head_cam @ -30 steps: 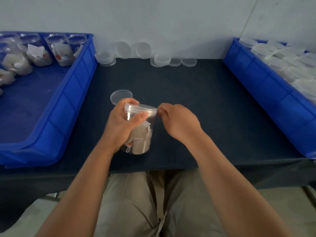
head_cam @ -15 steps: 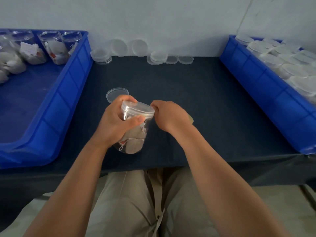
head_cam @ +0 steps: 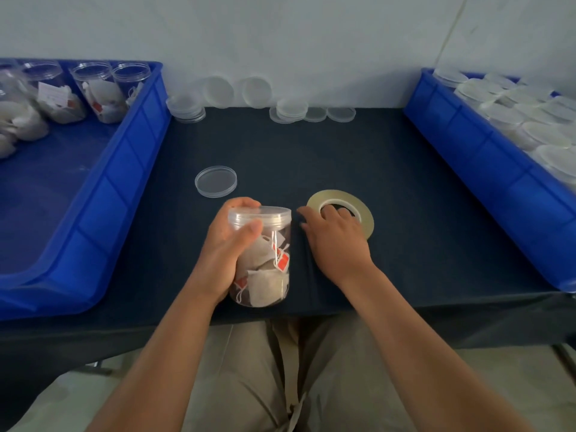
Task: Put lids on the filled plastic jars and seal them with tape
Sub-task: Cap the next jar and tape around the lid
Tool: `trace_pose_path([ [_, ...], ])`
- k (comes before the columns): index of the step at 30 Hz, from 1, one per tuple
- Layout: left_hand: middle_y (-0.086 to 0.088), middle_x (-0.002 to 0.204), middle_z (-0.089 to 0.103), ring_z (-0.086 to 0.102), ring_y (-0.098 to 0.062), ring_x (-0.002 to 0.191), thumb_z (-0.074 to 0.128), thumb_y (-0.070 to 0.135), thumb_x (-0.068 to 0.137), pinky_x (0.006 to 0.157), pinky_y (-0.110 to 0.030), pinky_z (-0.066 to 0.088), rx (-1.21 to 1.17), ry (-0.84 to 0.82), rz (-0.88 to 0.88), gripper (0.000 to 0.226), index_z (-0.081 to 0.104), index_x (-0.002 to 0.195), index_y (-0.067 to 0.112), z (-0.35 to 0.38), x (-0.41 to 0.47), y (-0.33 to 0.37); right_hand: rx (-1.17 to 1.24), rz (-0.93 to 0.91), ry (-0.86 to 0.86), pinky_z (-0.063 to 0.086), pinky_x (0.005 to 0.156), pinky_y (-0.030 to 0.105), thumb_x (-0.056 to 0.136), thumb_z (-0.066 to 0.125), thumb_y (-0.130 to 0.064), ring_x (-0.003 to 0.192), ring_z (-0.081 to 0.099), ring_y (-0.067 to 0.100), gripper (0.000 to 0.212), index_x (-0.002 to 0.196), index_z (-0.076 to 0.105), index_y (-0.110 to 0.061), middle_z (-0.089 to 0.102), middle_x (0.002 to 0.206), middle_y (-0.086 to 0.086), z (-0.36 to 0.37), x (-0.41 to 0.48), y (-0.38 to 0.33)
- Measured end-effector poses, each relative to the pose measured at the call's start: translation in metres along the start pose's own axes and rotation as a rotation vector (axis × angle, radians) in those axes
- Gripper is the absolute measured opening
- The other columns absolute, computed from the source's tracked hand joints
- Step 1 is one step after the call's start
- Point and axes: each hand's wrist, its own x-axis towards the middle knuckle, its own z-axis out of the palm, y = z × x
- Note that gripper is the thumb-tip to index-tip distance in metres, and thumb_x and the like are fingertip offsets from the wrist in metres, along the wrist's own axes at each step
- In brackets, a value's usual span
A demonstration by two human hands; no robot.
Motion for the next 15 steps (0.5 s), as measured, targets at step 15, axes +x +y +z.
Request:
trace_pose_path([
  [15, -0.005, 0.114, 0.071, 0.072, -0.021, 0.100, 0.068, 0.053, 0.086, 0.079, -0.029, 0.060, -0.034, 0.019, -0.022, 0.059, 0.056, 0.132, 0.016, 0.010, 0.006, 0.003, 1.101, 0.079, -0.033, 0.046, 0.096, 0.008, 0.090, 0.043, -0.079, 0.126, 0.053, -0.013, 0.073, 0.151, 0.049, -0.039, 0.059, 0.130, -0.037, -0.025, -0.017, -0.029],
])
